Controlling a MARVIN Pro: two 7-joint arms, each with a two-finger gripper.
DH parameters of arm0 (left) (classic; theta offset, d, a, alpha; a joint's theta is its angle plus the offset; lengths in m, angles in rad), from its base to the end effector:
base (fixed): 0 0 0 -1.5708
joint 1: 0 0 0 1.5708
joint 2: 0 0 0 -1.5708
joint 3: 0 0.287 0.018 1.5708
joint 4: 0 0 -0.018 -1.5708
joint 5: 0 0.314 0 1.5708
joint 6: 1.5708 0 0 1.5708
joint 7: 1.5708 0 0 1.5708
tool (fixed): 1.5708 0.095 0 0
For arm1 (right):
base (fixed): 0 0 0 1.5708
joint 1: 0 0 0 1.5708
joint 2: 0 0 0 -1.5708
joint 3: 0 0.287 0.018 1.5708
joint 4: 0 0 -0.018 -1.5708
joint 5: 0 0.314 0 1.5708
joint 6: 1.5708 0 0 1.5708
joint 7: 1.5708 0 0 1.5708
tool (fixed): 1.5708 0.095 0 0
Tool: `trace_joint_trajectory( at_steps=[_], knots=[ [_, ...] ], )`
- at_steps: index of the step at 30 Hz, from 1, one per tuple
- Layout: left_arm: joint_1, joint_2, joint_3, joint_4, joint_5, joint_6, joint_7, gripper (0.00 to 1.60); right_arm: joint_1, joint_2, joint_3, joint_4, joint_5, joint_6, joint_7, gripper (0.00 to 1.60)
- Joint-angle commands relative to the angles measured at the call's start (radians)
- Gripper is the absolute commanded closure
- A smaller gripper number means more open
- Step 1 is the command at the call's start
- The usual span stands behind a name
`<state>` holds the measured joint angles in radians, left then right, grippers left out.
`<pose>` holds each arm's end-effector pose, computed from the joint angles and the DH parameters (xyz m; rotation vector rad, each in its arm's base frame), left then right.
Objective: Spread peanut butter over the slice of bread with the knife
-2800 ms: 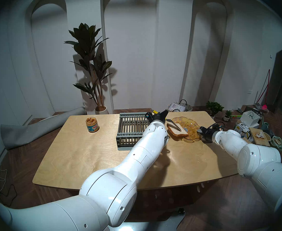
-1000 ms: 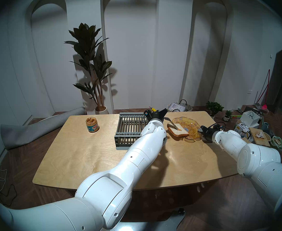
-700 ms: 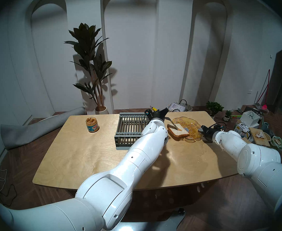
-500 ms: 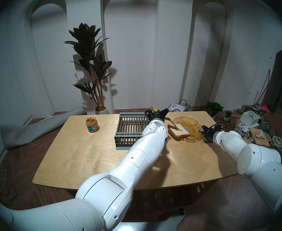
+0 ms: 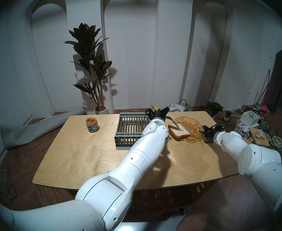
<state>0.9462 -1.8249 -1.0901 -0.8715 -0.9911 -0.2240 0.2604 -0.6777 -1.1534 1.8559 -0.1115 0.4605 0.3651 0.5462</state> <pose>0.5381 -0.2549 -0.2534 1.8022 0.6725 1.4789 0.5296 -0.2345 -0.3570 -2.1494 0.7430 -1.2199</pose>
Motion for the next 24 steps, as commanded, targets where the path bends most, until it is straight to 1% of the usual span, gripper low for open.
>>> trace_joint_trajectory(
  at_steps=[1, 14, 24],
  knots=[
    [-0.003, 0.017, -0.003, -0.079, 0.006, 0.000, 0.003, 1.60, -0.043, 0.046, -0.002, 0.006, -0.007, 0.001, -0.017, 1.60],
    [0.041, 0.038, 0.001, -0.147, -0.009, 0.045, 0.019, 1.60, -0.042, 0.042, 0.002, 0.006, -0.016, -0.003, -0.017, 1.60],
    [0.051, 0.051, 0.007, -0.159, -0.011, 0.072, 0.030, 1.60, -0.041, 0.040, 0.006, 0.006, -0.018, -0.004, -0.018, 1.60]
  ],
)
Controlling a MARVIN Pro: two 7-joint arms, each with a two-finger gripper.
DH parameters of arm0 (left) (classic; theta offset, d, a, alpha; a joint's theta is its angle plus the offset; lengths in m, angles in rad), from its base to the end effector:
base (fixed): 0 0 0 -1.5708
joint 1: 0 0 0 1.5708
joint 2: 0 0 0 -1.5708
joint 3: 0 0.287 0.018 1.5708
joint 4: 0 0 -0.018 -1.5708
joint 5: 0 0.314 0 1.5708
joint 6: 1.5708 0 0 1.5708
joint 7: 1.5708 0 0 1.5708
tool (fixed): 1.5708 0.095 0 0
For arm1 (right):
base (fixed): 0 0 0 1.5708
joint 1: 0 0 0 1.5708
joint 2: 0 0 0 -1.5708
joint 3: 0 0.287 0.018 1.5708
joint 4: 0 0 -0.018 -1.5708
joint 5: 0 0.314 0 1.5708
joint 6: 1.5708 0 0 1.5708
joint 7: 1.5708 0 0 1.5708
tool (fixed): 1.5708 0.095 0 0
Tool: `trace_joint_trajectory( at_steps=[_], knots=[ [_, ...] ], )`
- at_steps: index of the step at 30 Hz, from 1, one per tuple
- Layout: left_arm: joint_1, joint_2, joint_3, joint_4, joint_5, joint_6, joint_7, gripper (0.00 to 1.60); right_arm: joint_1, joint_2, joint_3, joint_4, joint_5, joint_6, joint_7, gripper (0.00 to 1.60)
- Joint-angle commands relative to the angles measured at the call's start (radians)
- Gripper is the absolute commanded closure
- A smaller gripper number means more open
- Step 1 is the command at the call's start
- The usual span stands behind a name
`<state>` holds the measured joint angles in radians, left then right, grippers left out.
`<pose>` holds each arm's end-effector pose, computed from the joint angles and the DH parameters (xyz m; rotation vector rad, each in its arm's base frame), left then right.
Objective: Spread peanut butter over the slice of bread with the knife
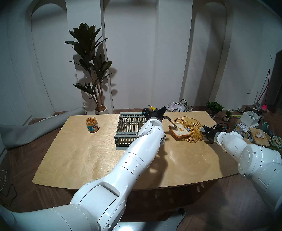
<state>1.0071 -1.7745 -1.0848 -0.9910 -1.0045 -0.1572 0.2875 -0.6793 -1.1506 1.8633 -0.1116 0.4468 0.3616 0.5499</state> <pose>0.5289 -0.2400 -0.2545 1.8210 0.6597 1.4473 0.5285 -0.2364 -0.3574 -2.1552 0.7381 -1.2247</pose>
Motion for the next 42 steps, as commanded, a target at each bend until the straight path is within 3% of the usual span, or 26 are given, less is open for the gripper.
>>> trace_joint_trajectory(
  at_steps=[1, 26, 42],
  knots=[
    [-0.009, 0.002, 0.001, -0.040, 0.003, 0.007, 0.005, 1.60, -0.039, 0.037, -0.001, 0.006, -0.005, -0.001, -0.021, 1.60],
    [-0.005, 0.047, 0.007, -0.086, 0.025, 0.067, 0.078, 1.60, -0.032, 0.038, 0.015, 0.006, -0.011, 0.001, -0.021, 1.60],
    [0.007, 0.063, 0.018, -0.166, 0.030, 0.076, 0.092, 1.60, -0.030, 0.031, 0.019, 0.007, -0.022, -0.001, -0.024, 1.60]
  ],
)
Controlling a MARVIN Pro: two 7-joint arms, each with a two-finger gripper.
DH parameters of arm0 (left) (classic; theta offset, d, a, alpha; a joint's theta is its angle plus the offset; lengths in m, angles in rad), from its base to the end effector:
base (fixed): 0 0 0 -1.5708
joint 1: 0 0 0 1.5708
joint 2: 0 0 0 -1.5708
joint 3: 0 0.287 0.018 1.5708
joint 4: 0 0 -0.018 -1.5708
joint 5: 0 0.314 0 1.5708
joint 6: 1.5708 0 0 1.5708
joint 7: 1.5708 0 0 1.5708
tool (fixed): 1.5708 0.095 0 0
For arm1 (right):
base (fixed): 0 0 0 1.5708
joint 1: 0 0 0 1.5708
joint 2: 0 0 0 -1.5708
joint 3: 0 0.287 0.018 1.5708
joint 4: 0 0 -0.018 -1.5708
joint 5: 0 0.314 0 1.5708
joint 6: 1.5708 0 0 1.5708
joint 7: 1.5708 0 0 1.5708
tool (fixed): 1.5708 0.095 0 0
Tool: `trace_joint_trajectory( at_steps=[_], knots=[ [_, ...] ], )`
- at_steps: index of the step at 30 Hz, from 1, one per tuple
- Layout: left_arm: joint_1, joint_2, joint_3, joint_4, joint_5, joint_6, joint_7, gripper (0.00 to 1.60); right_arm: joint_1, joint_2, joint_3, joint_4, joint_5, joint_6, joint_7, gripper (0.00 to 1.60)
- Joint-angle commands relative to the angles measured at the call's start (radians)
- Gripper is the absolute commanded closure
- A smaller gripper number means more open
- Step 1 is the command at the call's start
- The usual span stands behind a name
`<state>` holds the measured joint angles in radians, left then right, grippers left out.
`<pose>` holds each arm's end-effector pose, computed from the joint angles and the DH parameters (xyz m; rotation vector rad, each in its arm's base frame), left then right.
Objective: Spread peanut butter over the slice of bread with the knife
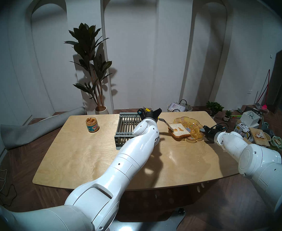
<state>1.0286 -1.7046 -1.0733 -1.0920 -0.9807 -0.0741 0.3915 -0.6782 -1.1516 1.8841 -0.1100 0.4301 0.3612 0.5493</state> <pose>0.5284 -0.2134 -0.2507 1.9248 0.6416 1.4766 0.5285 -0.2366 -0.3573 -2.1517 0.7434 -1.2255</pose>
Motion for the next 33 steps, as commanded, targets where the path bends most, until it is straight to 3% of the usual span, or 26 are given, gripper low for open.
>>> trace_joint_trajectory(
  at_steps=[1, 11, 21, 27, 33],
  knots=[
    [-0.013, -0.006, 0.008, -0.074, 0.007, -0.008, -0.014, 1.60, -0.031, 0.031, -0.001, 0.005, -0.006, -0.001, -0.023, 1.60],
    [0.014, 0.008, 0.053, -0.204, 0.033, -0.004, -0.021, 1.60, -0.029, 0.021, -0.001, 0.005, -0.013, -0.007, -0.024, 1.60],
    [0.028, 0.110, 0.160, -0.311, 0.201, 0.005, 0.023, 1.60, -0.030, -0.004, -0.030, -0.004, -0.043, -0.048, -0.025, 1.60],
    [0.041, 0.154, 0.174, -0.371, 0.243, 0.030, 0.062, 1.60, -0.024, -0.022, -0.057, -0.011, -0.065, -0.083, -0.032, 1.60],
    [0.048, 0.174, 0.168, -0.415, 0.236, 0.045, 0.070, 1.60, -0.001, -0.031, -0.096, -0.019, -0.098, -0.073, -0.024, 1.60]
  ],
)
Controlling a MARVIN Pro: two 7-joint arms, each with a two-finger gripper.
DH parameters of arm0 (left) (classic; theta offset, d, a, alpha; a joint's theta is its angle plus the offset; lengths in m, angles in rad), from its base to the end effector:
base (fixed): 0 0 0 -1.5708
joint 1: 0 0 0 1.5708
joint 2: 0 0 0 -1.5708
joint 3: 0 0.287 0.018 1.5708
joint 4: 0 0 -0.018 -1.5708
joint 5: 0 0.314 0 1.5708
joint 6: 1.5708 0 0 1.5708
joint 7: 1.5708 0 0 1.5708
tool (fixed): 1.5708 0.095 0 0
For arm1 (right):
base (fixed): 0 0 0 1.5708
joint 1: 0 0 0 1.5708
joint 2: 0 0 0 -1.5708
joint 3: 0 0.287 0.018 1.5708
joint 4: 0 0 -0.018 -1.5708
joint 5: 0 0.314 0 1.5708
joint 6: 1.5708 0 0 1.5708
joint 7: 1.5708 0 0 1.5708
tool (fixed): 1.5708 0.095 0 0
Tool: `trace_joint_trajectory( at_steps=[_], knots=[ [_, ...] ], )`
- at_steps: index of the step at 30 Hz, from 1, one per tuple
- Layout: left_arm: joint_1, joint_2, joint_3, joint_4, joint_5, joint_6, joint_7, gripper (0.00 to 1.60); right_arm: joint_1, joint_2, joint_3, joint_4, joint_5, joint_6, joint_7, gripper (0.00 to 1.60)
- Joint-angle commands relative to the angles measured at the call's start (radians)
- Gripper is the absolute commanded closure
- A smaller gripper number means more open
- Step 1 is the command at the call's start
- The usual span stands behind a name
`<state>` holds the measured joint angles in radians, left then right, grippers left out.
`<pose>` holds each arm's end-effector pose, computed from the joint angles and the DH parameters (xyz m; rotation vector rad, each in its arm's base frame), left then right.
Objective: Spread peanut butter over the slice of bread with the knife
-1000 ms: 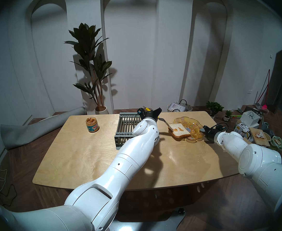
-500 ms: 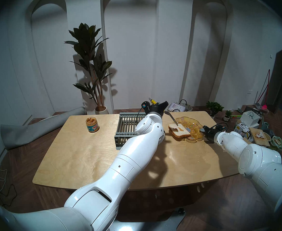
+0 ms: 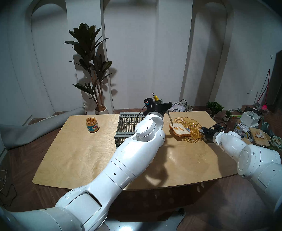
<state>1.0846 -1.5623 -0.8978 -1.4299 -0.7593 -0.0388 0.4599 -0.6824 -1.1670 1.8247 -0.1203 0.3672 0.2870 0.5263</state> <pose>0.4812 -0.2246 -0.1858 1.8350 0.2427 1.8039 0.5318 -0.2298 -0.3618 -2.2732 0.6319 -1.2858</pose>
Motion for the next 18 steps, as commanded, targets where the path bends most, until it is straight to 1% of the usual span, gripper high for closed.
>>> trace_joint_trajectory(
  at_steps=[1, 8, 9, 10, 11, 12, 13, 15, 16, 17, 18],
  knots=[
    [-0.008, 0.032, -0.007, -0.082, 0.014, 0.013, 0.004, 1.60, 0.008, -0.016, -0.044, -0.011, -0.040, 0.010, 0.007, 1.60],
    [-0.007, 0.040, -0.013, -0.108, 0.002, 0.030, 0.010, 1.60, 0.033, -0.025, -0.084, -0.037, -0.069, 0.039, 0.025, 1.60],
    [-0.008, 0.042, -0.012, -0.109, 0.006, 0.032, 0.012, 1.60, 0.036, -0.026, -0.087, -0.039, -0.071, 0.043, 0.028, 1.53],
    [-0.008, 0.043, -0.013, -0.110, 0.006, 0.032, 0.012, 1.60, 0.039, -0.026, -0.089, -0.041, -0.072, 0.048, 0.033, 1.35],
    [-0.004, 0.041, -0.020, -0.114, -0.007, 0.034, 0.008, 1.60, 0.041, -0.027, -0.093, -0.045, -0.076, 0.051, 0.035, 1.29],
    [-0.004, 0.041, -0.020, -0.114, -0.007, 0.034, 0.008, 1.60, 0.041, -0.027, -0.093, -0.045, -0.076, 0.051, 0.035, 1.29],
    [-0.005, 0.045, -0.021, -0.117, -0.003, 0.037, 0.010, 1.60, 0.045, -0.029, -0.100, -0.052, -0.081, 0.055, 0.041, 1.60],
    [-0.002, 0.045, -0.024, -0.119, -0.008, 0.038, 0.009, 1.60, 0.046, -0.030, -0.105, -0.055, -0.086, 0.055, 0.039, 1.57],
    [0.001, 0.047, -0.028, -0.123, -0.009, 0.040, 0.009, 1.60, 0.048, -0.033, -0.110, -0.062, -0.091, 0.058, 0.041, 0.65],
    [0.003, 0.048, -0.031, -0.125, -0.012, 0.040, 0.009, 1.60, 0.050, -0.034, -0.112, -0.064, -0.093, 0.062, 0.042, 0.08],
    [0.004, 0.050, -0.032, -0.127, -0.012, 0.040, 0.008, 1.60, 0.050, -0.035, -0.114, -0.067, -0.095, 0.064, 0.043, 0.00]
  ],
)
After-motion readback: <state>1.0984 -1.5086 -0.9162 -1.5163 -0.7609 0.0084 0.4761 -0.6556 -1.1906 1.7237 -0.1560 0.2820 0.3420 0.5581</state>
